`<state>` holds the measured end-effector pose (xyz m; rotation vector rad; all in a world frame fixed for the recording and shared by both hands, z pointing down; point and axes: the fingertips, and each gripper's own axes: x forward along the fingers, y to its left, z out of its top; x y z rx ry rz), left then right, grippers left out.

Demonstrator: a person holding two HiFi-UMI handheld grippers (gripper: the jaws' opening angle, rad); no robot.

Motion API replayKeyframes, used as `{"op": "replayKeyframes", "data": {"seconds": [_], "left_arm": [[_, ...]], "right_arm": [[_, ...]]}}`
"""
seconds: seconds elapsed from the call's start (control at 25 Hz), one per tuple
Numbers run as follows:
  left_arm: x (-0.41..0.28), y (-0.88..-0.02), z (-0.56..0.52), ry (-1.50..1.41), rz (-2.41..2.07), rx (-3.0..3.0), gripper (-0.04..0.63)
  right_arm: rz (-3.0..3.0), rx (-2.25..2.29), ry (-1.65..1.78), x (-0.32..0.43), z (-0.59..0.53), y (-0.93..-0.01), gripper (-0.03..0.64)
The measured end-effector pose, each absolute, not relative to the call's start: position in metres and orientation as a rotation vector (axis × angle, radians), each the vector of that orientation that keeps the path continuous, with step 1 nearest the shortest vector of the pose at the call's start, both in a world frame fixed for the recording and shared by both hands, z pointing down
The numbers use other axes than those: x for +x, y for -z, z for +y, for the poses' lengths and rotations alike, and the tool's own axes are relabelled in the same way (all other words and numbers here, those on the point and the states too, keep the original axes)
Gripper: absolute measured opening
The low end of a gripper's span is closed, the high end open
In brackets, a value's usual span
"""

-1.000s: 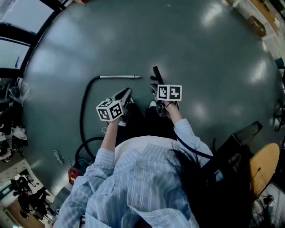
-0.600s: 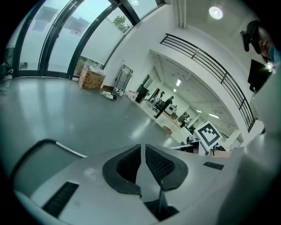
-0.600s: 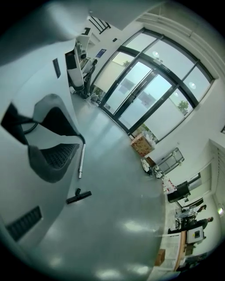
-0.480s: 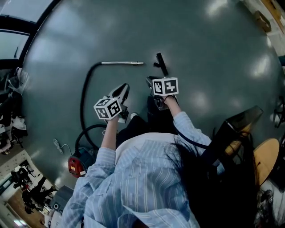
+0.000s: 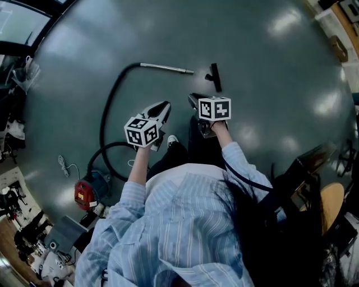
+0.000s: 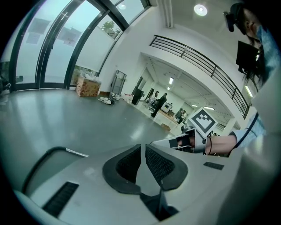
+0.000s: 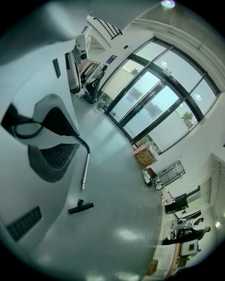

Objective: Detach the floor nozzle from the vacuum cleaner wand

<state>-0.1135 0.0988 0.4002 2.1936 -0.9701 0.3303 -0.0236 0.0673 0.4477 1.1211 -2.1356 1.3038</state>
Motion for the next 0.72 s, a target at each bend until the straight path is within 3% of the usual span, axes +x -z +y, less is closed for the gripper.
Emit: {"op": "replayKeyframes", "data": {"seconds": [0.44, 0.72], "left_arm": [[-0.215, -0.388, 0.194, -0.187, -1.047, 2.180, 0.037], [-0.211, -0.397, 0.228, -0.085, -0.995, 2.108, 0.037]], "right_arm": [[-2.174, 1.085, -1.301, -0.100, 0.186, -0.432, 0.060], [-2.105, 1.180, -1.284, -0.069, 0.243, -0.421, 0.060]]}}
